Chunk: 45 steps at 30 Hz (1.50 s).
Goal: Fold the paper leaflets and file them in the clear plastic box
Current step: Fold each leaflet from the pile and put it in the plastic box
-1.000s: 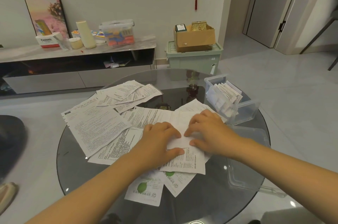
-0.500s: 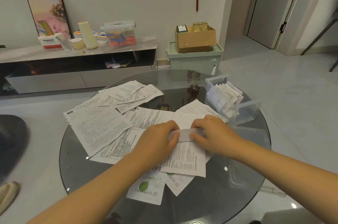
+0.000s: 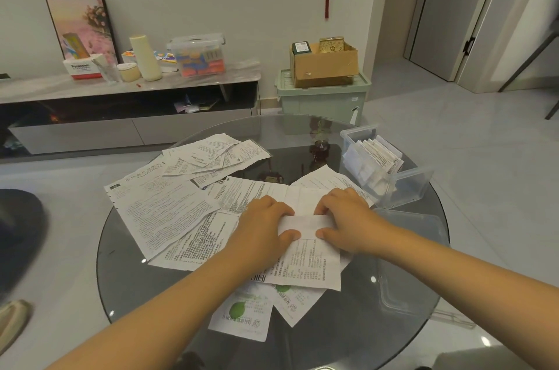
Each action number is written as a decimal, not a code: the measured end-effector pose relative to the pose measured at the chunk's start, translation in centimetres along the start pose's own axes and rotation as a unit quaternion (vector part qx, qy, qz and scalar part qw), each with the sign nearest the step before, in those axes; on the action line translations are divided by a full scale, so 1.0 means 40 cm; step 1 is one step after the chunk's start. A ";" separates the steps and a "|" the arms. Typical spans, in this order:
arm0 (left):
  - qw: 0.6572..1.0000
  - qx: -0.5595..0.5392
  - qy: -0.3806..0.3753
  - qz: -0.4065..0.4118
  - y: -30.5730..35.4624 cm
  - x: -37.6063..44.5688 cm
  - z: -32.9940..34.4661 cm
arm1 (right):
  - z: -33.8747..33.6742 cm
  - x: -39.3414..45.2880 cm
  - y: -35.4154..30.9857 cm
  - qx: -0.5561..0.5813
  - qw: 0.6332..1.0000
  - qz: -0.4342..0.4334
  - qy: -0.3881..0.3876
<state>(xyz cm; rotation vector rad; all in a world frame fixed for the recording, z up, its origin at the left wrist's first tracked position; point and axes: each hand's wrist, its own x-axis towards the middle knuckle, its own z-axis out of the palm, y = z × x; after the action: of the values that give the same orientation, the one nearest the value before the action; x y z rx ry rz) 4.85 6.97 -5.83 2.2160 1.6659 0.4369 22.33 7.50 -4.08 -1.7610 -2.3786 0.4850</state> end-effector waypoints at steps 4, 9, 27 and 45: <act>1.000 -0.022 0.009 0.020 0.014 0.000 -0.004 | -0.003 -0.009 -0.004 0.054 0.998 0.000 0.022; 0.984 -0.179 0.000 -0.022 0.034 0.002 -0.025 | -0.019 -0.008 0.008 0.174 0.983 0.011 0.056; 0.961 -0.252 0.117 -0.017 0.054 0.000 -0.040 | -0.051 -0.025 -0.014 0.335 0.942 0.012 0.008; 0.949 -0.307 0.054 -0.033 0.079 0.027 -0.029 | -0.062 -0.021 0.015 0.290 0.950 0.029 0.112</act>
<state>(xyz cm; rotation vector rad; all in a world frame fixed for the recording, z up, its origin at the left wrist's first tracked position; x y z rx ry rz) 7.34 7.31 -3.36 1.6936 1.3927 0.9294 23.89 7.28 -1.90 -1.5146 -1.7863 0.8369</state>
